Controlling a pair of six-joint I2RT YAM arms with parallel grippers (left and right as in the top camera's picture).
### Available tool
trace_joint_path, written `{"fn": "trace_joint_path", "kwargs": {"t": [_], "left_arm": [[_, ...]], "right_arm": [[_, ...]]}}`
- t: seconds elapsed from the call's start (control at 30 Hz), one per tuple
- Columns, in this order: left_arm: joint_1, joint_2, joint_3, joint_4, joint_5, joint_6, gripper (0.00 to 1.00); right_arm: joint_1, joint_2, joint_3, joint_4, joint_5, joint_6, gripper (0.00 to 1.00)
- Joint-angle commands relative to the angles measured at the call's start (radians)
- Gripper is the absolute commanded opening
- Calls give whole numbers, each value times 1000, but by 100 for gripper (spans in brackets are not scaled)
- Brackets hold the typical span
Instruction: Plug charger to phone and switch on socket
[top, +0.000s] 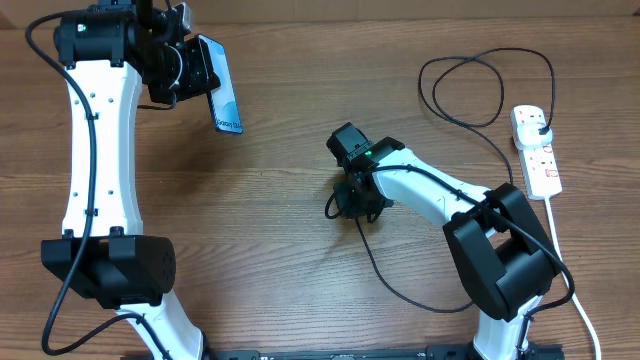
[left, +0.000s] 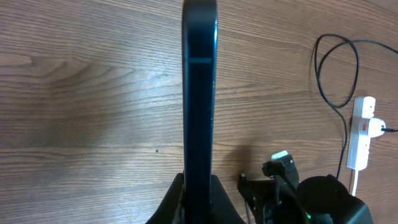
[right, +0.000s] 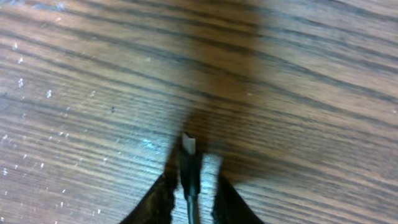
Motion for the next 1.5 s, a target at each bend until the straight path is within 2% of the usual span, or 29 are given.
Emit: {"fn": "trace_joint_path", "kwargs": {"t": [0.0, 0.23, 0.4, 0.47, 0.5, 0.53, 0.73, 0.83, 0.87, 1.13, 1.27, 1.47], "left_arm": [[-6, -2, 17, 8, 8, 26, 4], [-6, -2, 16, 8, 9, 26, 4], [-6, -2, 16, 15, 30, 29, 4], [-6, -2, 17, 47, 205, 118, 4], [-6, -2, 16, 81, 395, 209, 4], [-6, -2, 16, 100, 477, 233, 4], [-6, -2, 17, 260, 856, 240, 4], [-6, -2, 17, 338, 1031, 240, 4], [-6, -2, 16, 348, 1058, 238, 4], [-6, -2, 17, 350, 1053, 85, 4], [-16, -2, 16, 349, 1046, 58, 4], [-58, -2, 17, 351, 1046, 32, 4]], "right_arm": [[3, 24, -41, 7, 6, 0, 17], [3, 24, -41, 6, -15, 0, 4], [-29, 24, -40, -6, -117, 0, 4], [-66, 24, -31, -5, -208, -3, 4], [-94, 24, -19, -2, -306, -32, 4], [-118, 20, -10, 5, -399, -66, 4], [-267, -61, 0, 58, -1083, -344, 4], [-328, -98, 0, 59, -1326, -424, 4], [-337, -107, 0, 60, -1353, -428, 4], [-336, -192, 18, 89, -1352, -420, 4], [-314, -304, 38, 154, -1138, -253, 4], [-248, -365, 38, 348, -1101, -70, 4]]}}
